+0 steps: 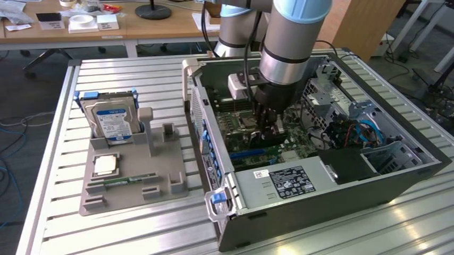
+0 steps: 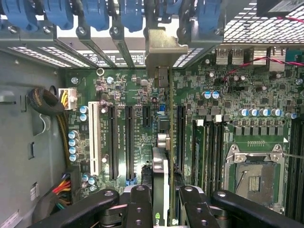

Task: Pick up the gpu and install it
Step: 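Insert the gpu into the slot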

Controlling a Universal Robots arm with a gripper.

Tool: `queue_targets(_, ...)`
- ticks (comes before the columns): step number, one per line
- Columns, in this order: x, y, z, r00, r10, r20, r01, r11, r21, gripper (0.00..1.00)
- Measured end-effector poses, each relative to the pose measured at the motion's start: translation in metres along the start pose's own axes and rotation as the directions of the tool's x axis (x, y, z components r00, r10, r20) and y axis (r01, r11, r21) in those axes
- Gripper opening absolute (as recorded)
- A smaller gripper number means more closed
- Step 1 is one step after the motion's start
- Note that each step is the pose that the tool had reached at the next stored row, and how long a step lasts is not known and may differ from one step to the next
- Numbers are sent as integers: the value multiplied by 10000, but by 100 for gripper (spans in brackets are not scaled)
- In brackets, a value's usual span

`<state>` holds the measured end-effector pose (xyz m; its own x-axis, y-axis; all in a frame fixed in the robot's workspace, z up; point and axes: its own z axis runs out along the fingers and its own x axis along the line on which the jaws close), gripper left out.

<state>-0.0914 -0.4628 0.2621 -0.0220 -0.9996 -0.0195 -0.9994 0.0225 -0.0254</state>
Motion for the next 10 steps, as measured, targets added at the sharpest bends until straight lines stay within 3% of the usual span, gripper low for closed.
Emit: queue_targets(10, 1, 31, 22, 9998, 217, -7, -217, 9998, 6, 27)
